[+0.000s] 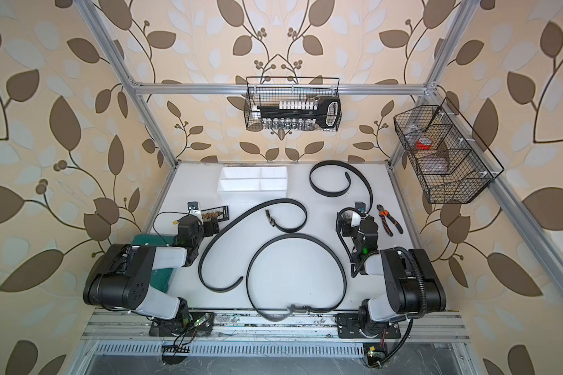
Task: Place the belts into the storage roll
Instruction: Move the distractor to the center of the board.
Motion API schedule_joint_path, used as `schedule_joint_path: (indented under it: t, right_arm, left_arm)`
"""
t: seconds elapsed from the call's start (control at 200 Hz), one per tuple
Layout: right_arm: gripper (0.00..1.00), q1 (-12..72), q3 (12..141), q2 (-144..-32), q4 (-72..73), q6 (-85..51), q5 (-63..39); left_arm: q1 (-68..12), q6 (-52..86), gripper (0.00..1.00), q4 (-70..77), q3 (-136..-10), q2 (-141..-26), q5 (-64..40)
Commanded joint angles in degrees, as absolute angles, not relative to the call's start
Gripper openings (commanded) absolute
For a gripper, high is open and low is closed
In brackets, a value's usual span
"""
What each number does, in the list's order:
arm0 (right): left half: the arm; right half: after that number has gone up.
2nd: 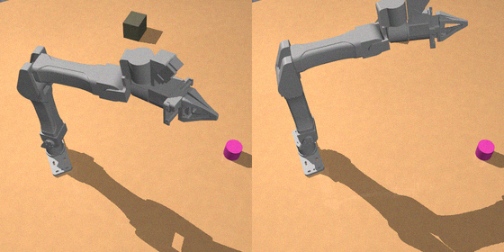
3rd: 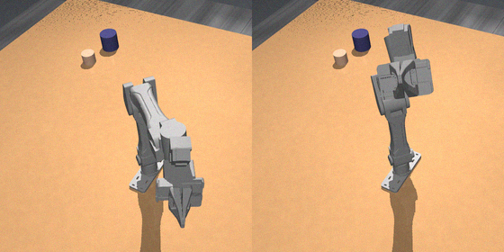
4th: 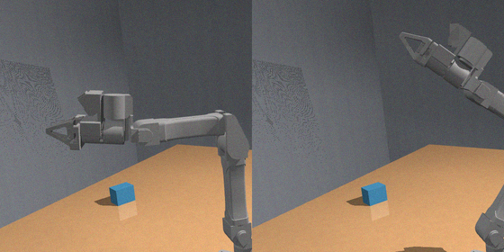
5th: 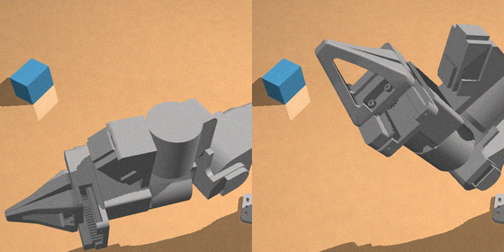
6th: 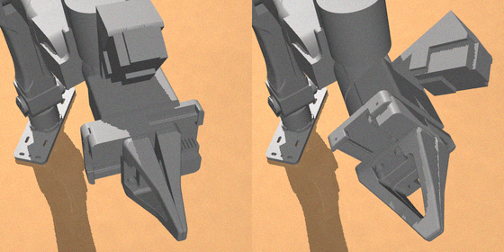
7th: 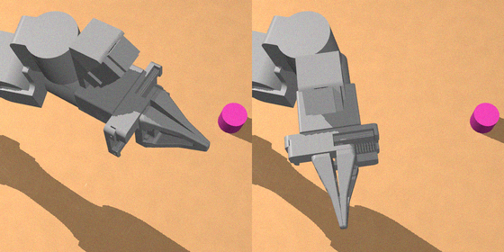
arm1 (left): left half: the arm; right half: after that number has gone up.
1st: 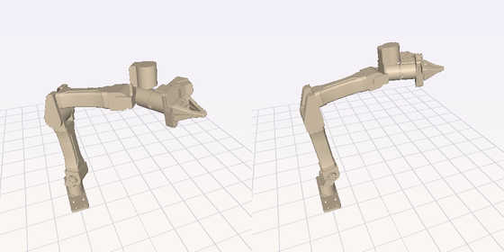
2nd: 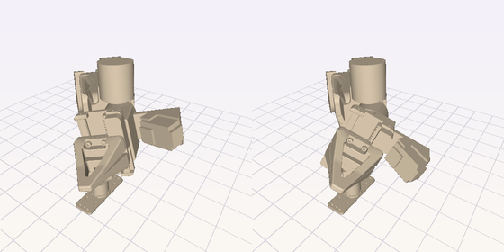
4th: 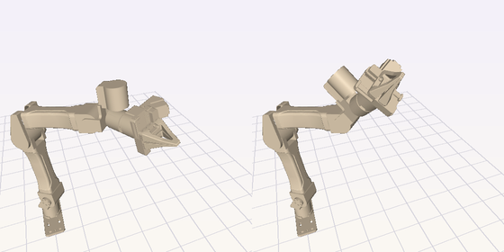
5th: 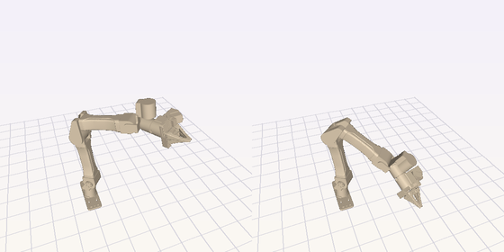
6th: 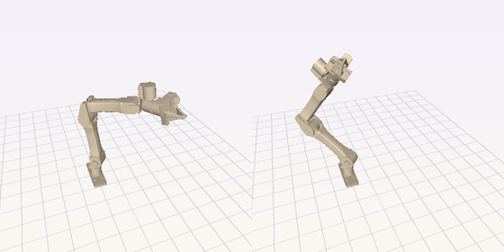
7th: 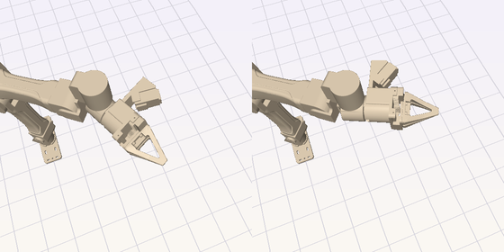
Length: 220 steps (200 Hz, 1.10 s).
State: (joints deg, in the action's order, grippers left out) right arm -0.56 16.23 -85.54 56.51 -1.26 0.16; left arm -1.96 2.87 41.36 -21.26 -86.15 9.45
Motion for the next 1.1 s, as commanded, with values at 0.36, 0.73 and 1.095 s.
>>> schedule_joint_path:
  t: [0.36,0.73,1.095]
  right_arm:
    - [0.99,-1.0,17.4,-86.2,56.4,-1.5,-0.9]
    - [1.0,-1.0,17.4,-86.2,56.4,-1.5,-0.9]
    - [0.99,7.2,29.4,-74.7,25.0,-6.8,18.2]
  left_arm:
    - [-2.4,1.9,0.99,42.8,-22.0,-85.9,10.2]
    - [-2.4,1.9,0.99,42.7,-22.0,-85.7,10.1]
    - [-3.0,6.3,0.99,18.0,-31.3,-71.8,15.0]
